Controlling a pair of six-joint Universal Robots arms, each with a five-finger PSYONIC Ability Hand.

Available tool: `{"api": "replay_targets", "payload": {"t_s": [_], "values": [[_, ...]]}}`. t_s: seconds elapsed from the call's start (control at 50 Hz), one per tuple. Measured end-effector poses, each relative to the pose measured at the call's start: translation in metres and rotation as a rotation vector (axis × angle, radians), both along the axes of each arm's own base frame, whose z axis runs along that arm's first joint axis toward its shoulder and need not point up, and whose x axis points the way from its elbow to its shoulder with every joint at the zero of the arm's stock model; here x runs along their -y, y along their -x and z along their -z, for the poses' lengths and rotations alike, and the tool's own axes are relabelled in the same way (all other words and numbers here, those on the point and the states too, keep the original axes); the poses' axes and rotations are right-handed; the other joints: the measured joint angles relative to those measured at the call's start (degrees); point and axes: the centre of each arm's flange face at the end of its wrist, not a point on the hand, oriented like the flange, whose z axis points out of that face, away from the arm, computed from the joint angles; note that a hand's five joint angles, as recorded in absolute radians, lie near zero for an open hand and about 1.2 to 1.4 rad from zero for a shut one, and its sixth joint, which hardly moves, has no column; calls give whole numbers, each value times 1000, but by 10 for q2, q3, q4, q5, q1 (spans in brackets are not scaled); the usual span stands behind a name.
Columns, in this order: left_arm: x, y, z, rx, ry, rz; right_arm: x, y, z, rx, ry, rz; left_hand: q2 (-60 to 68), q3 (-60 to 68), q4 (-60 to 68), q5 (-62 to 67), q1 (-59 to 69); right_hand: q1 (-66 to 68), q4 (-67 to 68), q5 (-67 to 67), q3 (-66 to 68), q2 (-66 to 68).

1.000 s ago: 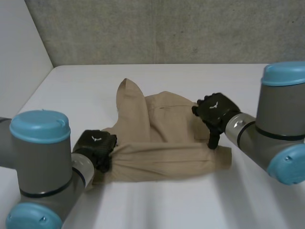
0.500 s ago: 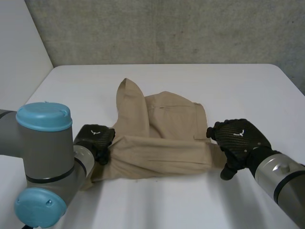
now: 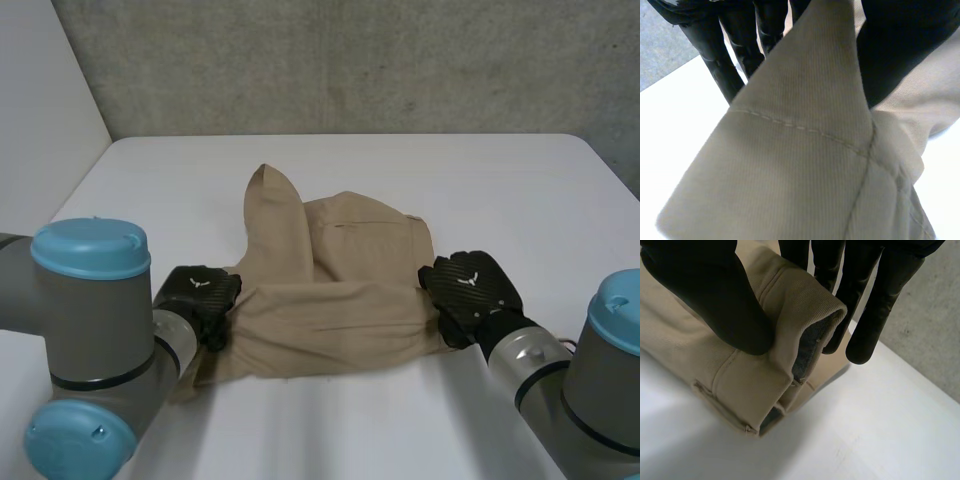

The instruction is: Fold the shorts.

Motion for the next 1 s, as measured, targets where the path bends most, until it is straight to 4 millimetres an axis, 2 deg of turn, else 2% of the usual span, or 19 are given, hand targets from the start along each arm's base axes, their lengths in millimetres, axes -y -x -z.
{"api": "replay_targets", "payload": {"t_s": [0.02, 0.04, 0.1, 0.16, 0.3, 0.46, 0.64, 0.88, 1.0], "values": [[-2, -1, -1, 0, -1, 1, 2, -3, 0, 1, 14, -7, -83, -74, -75, -70, -69, 1, 15, 9, 8, 10], [-5, -2, -4, -1, -1, 2, 4, -4, -1, 2, 25, -11, -260, -247, -251, -244, -257, 1, 16, 9, 8, 10], [-11, -6, -10, -5, 5, 6, 7, -6, -4, 6, 40, -13, -414, -409, -416, -411, -420, 1, 16, 9, 8, 10], [-19, -12, -19, -14, 19, 5, 11, -7, -9, 13, 49, -9, -495, -493, -497, -495, -479, 1, 16, 9, 8, 10], [-34, -30, -29, -22, 34, -24, 13, -7, -11, 9, 34, -3, -499, -495, -500, -498, -479, 1, 16, 9, 8, 10], [-42, -42, -23, -10, 15, -52, 12, -6, -10, -3, 6, -4, -499, -495, -500, -498, -479, 1, 16, 9, 8, 10], [-27, -49, -18, -17, 28, -104, 8, -5, -9, -13, -18, -8, -487, -490, -489, -482, -468, 1, 17, 11, 12, 10], [-8, -50, -11, -37, 75, -129, 2, -3, -6, -41, -57, -15, -299, -297, -297, -296, -271, 1, 17, 14, 12, 10], [-5, -49, -2, -23, 49, -127, 0, -2, -9, -59, -66, -22, -254, -252, -252, -252, -228, 1, 17, 14, 15, 10]]}}
